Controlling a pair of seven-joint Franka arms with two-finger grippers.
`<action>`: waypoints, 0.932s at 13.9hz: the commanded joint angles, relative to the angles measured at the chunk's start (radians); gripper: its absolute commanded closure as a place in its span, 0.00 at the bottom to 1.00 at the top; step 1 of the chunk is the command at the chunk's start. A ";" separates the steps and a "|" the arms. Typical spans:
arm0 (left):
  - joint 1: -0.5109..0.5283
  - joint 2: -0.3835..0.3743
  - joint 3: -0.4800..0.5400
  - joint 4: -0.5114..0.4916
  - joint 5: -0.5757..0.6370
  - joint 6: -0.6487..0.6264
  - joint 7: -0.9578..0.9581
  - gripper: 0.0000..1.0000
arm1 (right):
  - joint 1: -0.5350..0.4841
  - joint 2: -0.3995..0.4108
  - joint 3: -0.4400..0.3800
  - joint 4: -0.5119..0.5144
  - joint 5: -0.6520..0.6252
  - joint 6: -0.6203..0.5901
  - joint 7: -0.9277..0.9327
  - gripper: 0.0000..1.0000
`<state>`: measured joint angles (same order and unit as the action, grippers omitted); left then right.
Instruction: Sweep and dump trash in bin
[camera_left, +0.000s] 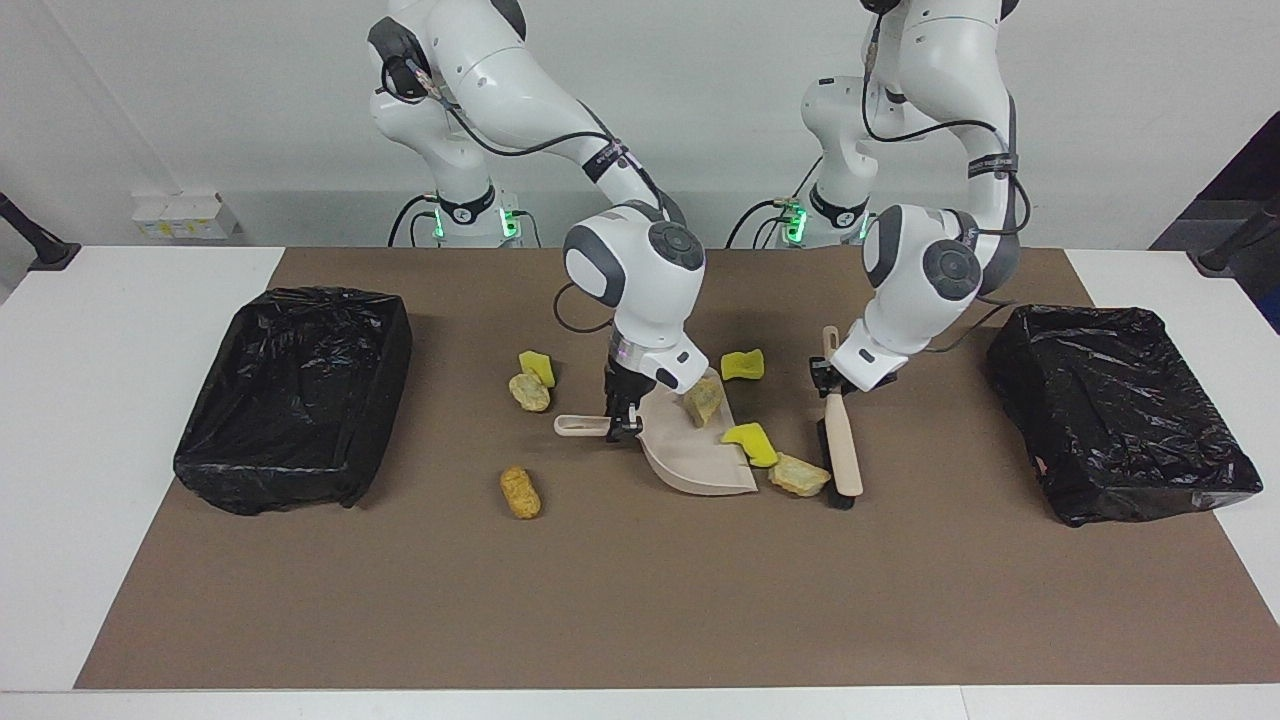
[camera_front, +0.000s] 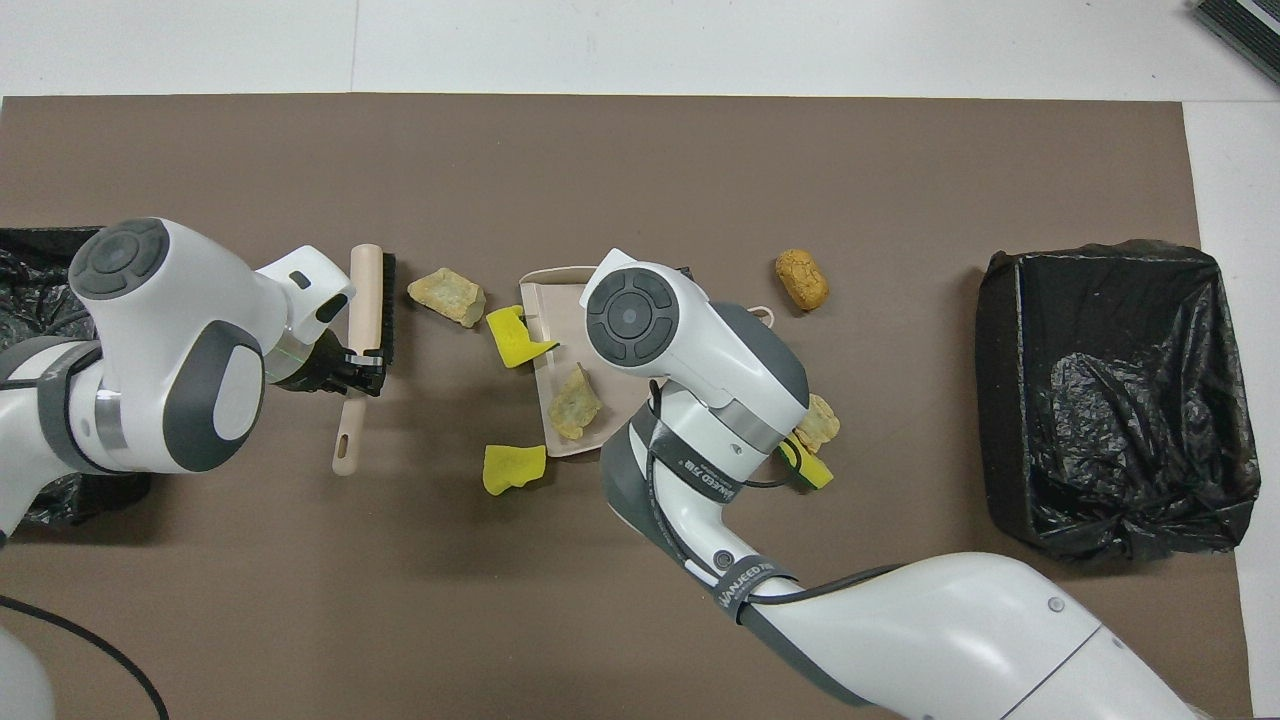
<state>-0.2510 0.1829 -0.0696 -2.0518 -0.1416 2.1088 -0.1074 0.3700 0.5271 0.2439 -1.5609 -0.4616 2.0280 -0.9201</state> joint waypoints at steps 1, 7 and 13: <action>-0.091 -0.074 0.002 -0.091 0.011 0.017 -0.008 1.00 | -0.008 0.014 0.008 0.007 -0.009 0.005 -0.019 1.00; -0.155 -0.152 0.005 -0.096 -0.211 -0.072 -0.029 1.00 | -0.008 0.016 0.008 0.007 -0.008 0.011 -0.019 1.00; -0.105 -0.261 0.016 -0.082 -0.230 -0.245 -0.522 1.00 | -0.008 0.016 0.008 0.007 -0.008 0.011 -0.019 1.00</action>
<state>-0.3668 -0.0103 -0.0531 -2.1188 -0.3587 1.9323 -0.4602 0.3695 0.5275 0.2427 -1.5609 -0.4615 2.0271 -0.9201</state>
